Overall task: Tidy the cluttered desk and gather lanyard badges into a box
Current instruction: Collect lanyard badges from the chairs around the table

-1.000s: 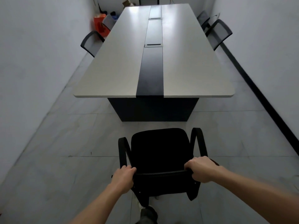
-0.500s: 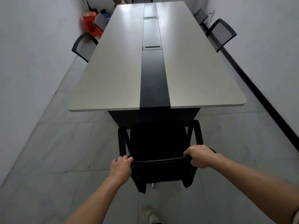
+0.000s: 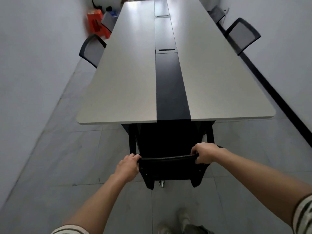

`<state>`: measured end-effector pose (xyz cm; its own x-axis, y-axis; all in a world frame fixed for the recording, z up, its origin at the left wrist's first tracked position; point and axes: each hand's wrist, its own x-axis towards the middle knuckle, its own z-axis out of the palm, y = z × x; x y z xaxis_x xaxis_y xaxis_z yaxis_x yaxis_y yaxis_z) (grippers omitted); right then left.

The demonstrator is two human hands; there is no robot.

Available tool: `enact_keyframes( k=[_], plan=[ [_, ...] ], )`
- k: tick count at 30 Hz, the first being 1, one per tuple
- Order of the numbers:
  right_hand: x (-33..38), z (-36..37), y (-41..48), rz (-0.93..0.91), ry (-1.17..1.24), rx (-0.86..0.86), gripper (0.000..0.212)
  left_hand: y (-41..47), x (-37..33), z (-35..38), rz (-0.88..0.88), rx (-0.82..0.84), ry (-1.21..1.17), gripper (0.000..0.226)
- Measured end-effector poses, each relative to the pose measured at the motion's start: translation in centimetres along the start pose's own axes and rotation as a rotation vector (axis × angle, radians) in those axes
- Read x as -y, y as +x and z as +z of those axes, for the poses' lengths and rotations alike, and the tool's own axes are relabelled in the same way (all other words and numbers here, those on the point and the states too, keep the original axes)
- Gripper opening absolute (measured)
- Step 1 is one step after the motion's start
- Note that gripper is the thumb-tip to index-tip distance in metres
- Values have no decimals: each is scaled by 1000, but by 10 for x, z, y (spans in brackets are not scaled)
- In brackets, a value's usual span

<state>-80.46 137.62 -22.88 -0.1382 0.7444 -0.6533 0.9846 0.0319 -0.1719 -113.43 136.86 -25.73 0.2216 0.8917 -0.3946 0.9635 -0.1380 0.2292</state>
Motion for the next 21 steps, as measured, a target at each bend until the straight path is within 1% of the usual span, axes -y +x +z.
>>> enact_keyframes(
  k=[3,5,6,8,10,12,16,21],
  plan=[
    [29,-16,16,-67,123,146,59,4,14,-15,-13,24,-49,33],
    [57,-34,30,-143,140,157,68,5,31,-27,-65,24,-64,30],
    [72,-44,38,-175,158,133,67,4,42,-33,-103,21,-68,31],
    [108,-68,58,-229,173,50,57,0,71,-49,-192,-8,-77,34],
    [152,-91,78,-293,131,-7,47,-13,109,-65,-300,-53,-102,36],
    [187,-103,91,-339,106,-8,42,-28,137,-73,-383,-57,-125,37],
    [276,-116,129,-429,-22,-1,39,-60,210,-82,-528,-60,-194,36],
    [396,-123,184,-490,-84,11,38,-73,314,-99,-614,-84,-245,35]
  ],
)
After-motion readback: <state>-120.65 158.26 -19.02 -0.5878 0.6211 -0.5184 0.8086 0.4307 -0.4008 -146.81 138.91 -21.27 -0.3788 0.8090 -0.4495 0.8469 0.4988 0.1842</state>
